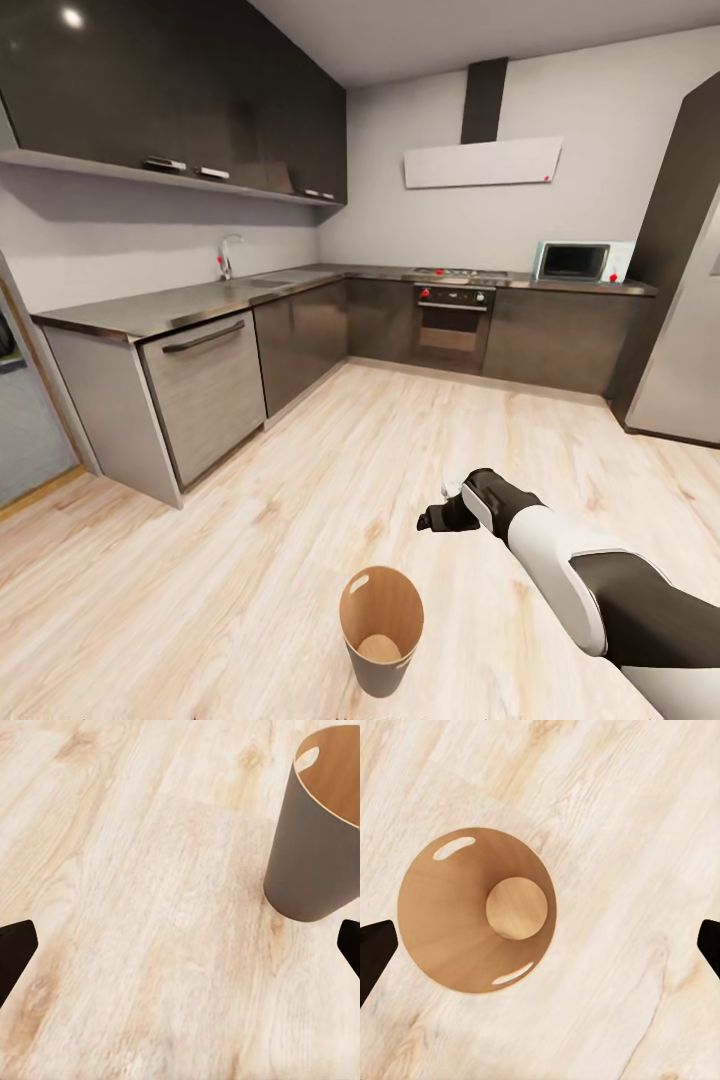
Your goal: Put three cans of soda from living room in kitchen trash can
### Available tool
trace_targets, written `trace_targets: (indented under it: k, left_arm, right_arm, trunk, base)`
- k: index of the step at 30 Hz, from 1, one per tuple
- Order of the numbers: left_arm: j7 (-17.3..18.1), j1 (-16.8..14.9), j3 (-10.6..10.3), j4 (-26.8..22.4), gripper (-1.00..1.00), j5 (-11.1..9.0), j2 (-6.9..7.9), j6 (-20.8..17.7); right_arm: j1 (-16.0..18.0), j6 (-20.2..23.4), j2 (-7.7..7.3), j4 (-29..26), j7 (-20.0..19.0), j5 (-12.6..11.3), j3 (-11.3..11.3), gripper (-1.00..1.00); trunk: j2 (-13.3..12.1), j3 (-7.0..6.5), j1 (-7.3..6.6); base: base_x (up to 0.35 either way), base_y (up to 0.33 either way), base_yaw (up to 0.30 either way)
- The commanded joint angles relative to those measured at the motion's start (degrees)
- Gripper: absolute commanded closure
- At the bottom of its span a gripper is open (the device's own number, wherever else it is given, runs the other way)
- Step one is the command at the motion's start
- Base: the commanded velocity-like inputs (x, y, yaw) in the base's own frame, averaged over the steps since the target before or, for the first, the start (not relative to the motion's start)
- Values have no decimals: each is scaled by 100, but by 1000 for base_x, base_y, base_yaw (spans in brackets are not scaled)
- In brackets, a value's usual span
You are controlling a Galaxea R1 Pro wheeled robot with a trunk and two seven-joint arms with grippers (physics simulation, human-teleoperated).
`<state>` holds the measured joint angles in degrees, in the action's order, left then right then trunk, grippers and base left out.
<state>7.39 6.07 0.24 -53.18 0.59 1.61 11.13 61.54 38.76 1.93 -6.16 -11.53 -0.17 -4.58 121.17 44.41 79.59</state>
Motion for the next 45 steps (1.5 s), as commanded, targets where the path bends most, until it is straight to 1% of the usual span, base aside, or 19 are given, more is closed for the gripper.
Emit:
trace_targets:
  k: [1,10,18,40,45]
  left_arm:
    - [-2,0,0,-2,-100,-1,-1,1]
    - [-10,-2,2,4,-100,-3,-3,-3]
    - [-16,-7,2,46,-100,-3,-3,-1]
    - [-18,-9,2,127,-100,-6,-3,3]
    - [-22,-9,7,136,-100,-15,-3,9]
  right_arm:
    - [0,0,0,0,0,-1,1,-100]
    - [-1,0,3,1,1,-1,1,-100]
    - [-1,0,71,1,9,0,-4,-100]
    - [-2,-8,121,1,10,1,-7,-100]
    - [-2,-6,123,1,10,1,-8,-100]
  trunk:
    - [42,18,23]
    - [403,180,220]
    - [723,324,396]
    - [1606,719,879]
    - [1606,719,879]
  base:
    - [0,0,0]
    - [0,0,0]
    - [0,0,0]
    - [0,0,0]
    - [0,0,0]
